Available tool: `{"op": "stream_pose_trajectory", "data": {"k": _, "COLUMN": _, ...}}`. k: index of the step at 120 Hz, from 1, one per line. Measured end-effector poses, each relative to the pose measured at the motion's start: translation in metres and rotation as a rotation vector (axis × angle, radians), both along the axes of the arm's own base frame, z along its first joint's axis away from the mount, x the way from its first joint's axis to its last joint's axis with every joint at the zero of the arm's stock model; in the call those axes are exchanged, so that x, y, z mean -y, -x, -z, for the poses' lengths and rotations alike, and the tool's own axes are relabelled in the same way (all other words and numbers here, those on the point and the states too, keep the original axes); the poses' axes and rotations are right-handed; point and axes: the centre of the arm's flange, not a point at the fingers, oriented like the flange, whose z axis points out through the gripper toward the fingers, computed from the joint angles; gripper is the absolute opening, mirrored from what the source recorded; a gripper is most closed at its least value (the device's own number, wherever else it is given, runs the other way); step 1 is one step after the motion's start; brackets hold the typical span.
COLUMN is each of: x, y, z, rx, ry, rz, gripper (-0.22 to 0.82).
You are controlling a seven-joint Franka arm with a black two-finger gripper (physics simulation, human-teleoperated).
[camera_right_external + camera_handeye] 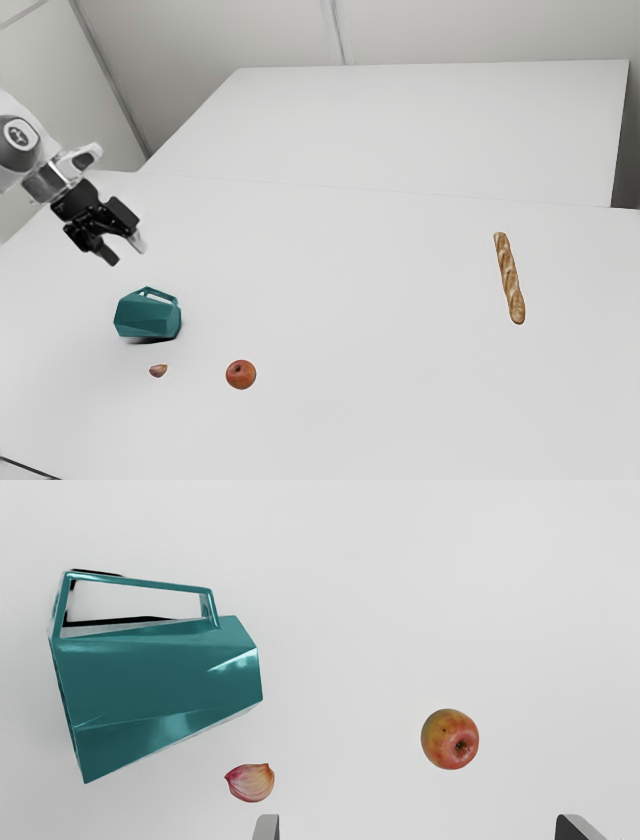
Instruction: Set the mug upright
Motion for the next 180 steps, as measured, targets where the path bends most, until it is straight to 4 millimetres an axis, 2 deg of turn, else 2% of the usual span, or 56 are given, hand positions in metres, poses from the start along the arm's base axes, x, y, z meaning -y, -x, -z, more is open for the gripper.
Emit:
{"op": "stream_pose_trajectory", "data": {"k": 20, "x": -0.037, "y": 0.009, "z": 0.029, "rx": -0.001, "ry": 0.05, "rz": -0.011, "gripper": 0.6}}
{"op": "stream_pose_trajectory", "data": {"k": 38, "x": -0.067, "y": 0.012, "z": 0.066, "rx": -0.017, "ry": 0.111, "rz": -0.029, "gripper": 0.6}}
{"op": "stream_pose_trajectory", "data": {"k": 51, "x": -0.089, "y": 0.011, "z": 0.086, "rx": -0.022, "ry": 0.138, "rz": -0.037, "gripper": 0.6}}
{"op": "stream_pose_trajectory", "data": {"k": 77, "x": -0.123, "y": 0.009, "z": 0.114, "rx": -0.031, "ry": 0.197, "rz": -0.037, "gripper": 0.6}}
{"op": "stream_pose_trajectory", "data": {"k": 109, "x": -0.128, "y": 0.004, "z": 0.139, "rx": -0.031, "ry": 0.274, "rz": -0.021, "gripper": 0.6}}
{"op": "stream_pose_trajectory", "data": {"k": 153, "x": -0.117, "y": 0.004, "z": 0.172, "rx": -0.034, "ry": 0.408, "rz": -0.022, "gripper": 0.6}}
{"op": "stream_pose_trajectory", "data": {"k": 180, "x": -0.11, "y": 0.013, "z": 0.174, "rx": -0.046, "ry": 0.474, "rz": -0.012, "gripper": 0.38}}
